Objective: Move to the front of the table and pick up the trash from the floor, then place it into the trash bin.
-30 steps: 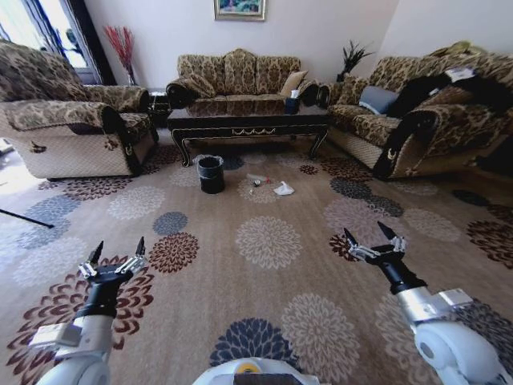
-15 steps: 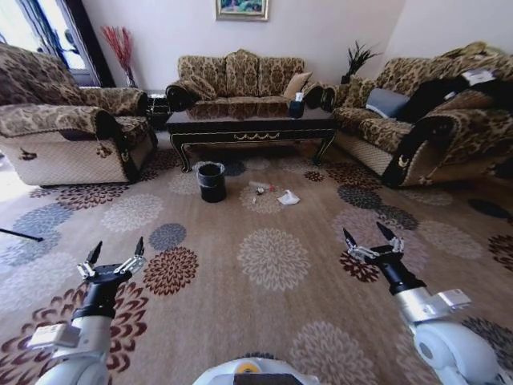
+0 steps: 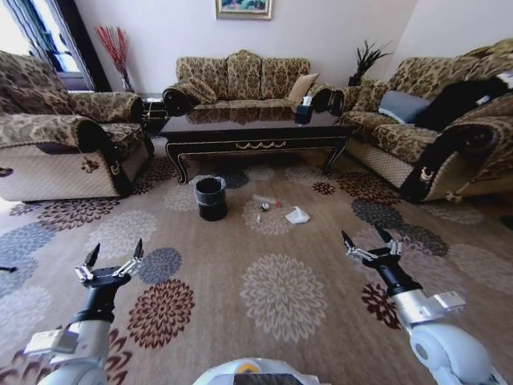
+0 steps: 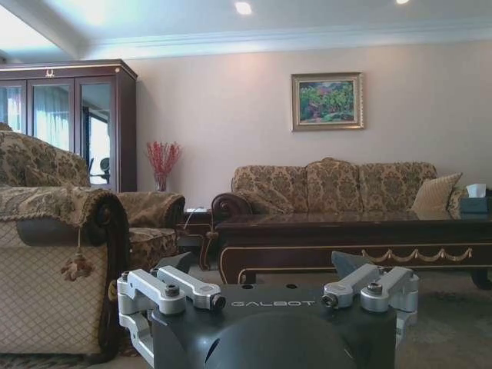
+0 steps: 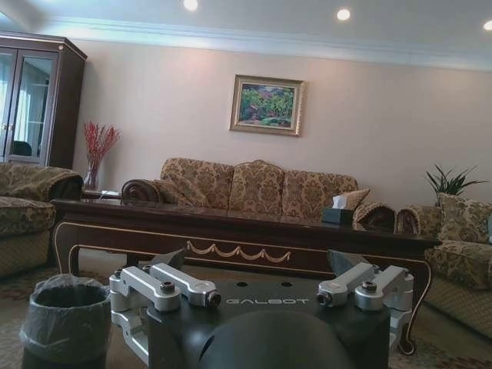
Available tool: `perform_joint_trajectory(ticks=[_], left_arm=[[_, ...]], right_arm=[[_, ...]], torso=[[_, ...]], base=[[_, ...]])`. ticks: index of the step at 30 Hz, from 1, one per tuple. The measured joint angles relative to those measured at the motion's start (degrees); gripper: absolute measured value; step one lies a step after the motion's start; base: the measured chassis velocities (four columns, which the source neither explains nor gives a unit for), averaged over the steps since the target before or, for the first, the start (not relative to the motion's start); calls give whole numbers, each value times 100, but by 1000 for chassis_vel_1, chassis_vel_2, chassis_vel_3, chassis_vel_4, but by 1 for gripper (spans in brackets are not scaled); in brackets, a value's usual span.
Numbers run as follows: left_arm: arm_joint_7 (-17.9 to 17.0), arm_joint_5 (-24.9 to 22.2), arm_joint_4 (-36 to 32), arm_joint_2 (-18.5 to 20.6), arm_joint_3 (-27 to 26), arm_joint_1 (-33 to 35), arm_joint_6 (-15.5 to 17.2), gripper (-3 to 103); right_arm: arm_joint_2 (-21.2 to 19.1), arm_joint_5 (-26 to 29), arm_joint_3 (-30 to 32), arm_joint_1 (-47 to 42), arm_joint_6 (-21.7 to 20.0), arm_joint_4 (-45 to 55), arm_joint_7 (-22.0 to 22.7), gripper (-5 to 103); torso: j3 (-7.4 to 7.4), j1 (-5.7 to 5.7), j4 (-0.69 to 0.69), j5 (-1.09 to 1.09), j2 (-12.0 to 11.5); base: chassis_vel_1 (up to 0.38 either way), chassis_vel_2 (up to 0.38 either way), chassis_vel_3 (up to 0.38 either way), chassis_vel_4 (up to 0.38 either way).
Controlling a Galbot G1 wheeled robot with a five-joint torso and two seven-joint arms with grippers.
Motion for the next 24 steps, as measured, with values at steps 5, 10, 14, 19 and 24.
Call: perform_joint_trajectory(ticks=[5, 10, 14, 19, 24], left_arm=[[1, -11, -21, -3, 26, -27, 7, 100], [11, -13, -9, -11, 45, -58, 7, 100], [18, -34, 56, -7, 45, -101, -10, 100], [25, -44, 134, -5, 61, -159, -21, 100], [29, -34, 199, -4, 93, -214, -26, 100]], right_arm=[[36, 0, 10, -15, 4, 13, 0, 100], [63, 1, 39, -46, 13, 31, 0, 100], [81, -5, 56, -63, 14, 35, 1, 100], [123, -53, 54, -86, 14, 46, 4, 100], [182, -108, 9, -111, 14, 48, 26, 100]], torso=[[1, 0, -2, -10, 3], [2, 0, -3, -9, 6], [4, 1, -2, -7, 7], [5, 0, -2, -8, 9], [5, 1, -3, -6, 10]], base=[[-356, 329, 333, -349], [-370, 340, 355, -355], [-347, 345, 365, -343], [-342, 344, 356, -342], [-332, 349, 352, -359]])
